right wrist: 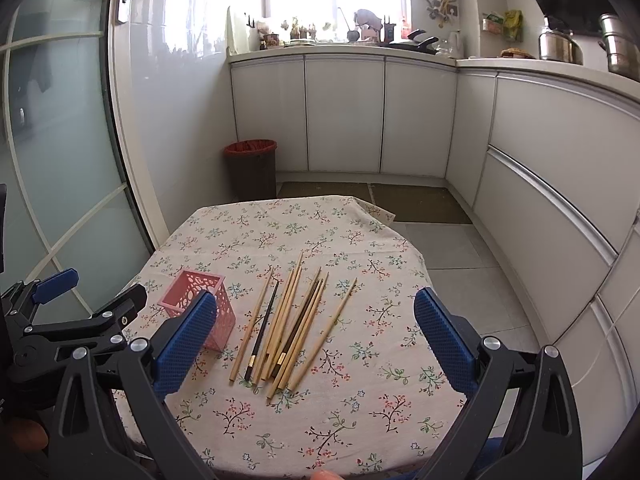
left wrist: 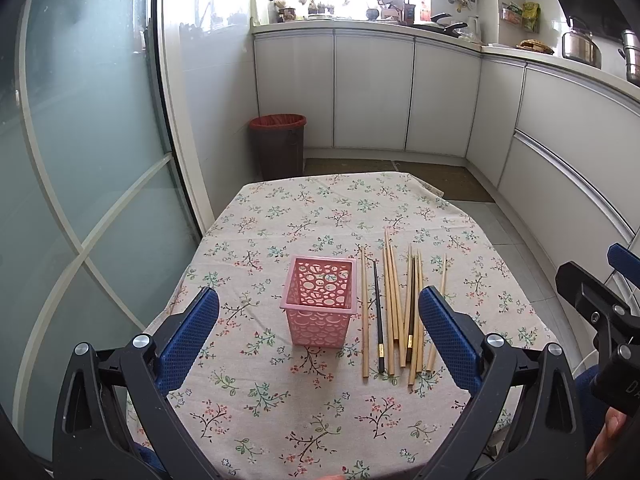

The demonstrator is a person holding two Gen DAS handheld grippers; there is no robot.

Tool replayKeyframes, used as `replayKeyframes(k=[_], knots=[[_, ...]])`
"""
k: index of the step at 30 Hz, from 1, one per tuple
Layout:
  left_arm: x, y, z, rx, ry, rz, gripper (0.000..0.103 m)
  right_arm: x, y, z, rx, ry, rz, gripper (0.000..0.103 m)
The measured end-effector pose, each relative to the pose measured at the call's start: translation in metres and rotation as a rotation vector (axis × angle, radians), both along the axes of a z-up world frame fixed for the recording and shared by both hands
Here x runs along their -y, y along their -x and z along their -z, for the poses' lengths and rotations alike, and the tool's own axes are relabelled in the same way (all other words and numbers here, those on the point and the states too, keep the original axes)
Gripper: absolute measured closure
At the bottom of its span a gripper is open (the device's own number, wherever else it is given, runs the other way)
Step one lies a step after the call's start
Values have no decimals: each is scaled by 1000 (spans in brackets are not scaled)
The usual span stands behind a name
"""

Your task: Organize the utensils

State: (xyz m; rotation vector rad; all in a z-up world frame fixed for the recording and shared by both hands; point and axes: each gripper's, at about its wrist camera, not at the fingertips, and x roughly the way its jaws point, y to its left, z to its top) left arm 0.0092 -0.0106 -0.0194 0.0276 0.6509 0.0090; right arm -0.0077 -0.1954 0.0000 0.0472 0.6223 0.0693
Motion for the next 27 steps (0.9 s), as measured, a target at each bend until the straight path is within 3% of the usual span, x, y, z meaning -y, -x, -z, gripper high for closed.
replayKeyframes(k=[27], knots=[[0, -5, 6, -27, 3, 12, 7, 4, -13, 12, -40, -30, -16, 7]])
